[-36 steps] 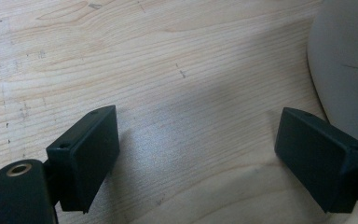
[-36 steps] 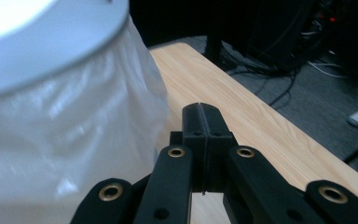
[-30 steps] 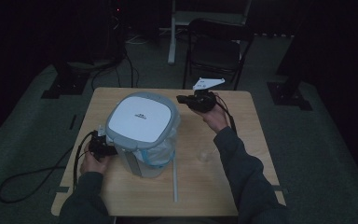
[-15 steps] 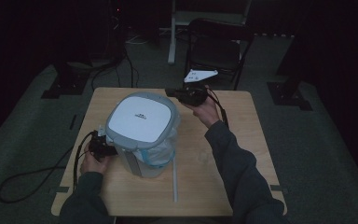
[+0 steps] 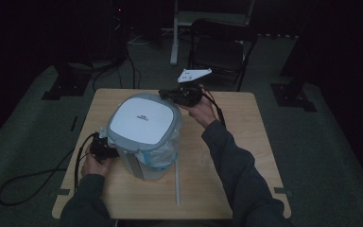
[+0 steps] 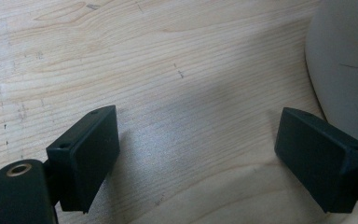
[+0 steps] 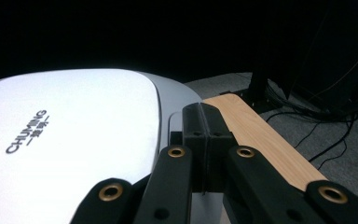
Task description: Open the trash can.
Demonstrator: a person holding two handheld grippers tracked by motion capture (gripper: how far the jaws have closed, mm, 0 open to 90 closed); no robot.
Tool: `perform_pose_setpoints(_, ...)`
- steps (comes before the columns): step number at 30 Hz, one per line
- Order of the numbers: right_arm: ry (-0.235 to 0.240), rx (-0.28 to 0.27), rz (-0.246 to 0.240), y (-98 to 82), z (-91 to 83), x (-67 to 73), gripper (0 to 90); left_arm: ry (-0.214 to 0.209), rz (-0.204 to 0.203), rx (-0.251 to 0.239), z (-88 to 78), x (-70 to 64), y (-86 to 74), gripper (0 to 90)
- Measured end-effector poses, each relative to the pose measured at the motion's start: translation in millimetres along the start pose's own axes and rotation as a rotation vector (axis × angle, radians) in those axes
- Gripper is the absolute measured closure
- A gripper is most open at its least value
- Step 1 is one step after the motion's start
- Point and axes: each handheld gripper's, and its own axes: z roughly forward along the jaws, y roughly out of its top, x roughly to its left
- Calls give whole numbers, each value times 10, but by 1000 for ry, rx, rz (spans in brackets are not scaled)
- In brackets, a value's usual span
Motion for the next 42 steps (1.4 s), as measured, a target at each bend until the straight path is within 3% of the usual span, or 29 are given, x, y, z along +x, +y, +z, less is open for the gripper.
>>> perform_pose_setpoints(4, 8, -4, 7, 13, 16, 2, 900, 0, 0, 0, 0, 0, 0, 145)
perform_pose_setpoints(5, 12, 31, -7, -24, 68, 18, 900, 0, 0, 0, 0, -1, 0, 144)
perform_pose_setpoints(9, 39, 29, 10, -17, 55, -6, 900, 0, 0, 0, 0, -2, -1, 144)
perform_pose_setpoints(15, 38, 14, 13, -27, 56, -1, 897, -2, 4, 2, -1, 1, 0, 144)
perform_pose_setpoints(29, -19, -8, 50, -114, -135, -111, 830, -2, 4, 2, -1, 1, 0, 144)
perform_pose_setpoints(42, -72, 9, 63, -275, -357, -162, 751, -3, 4, 3, -1, 1, 1, 144)
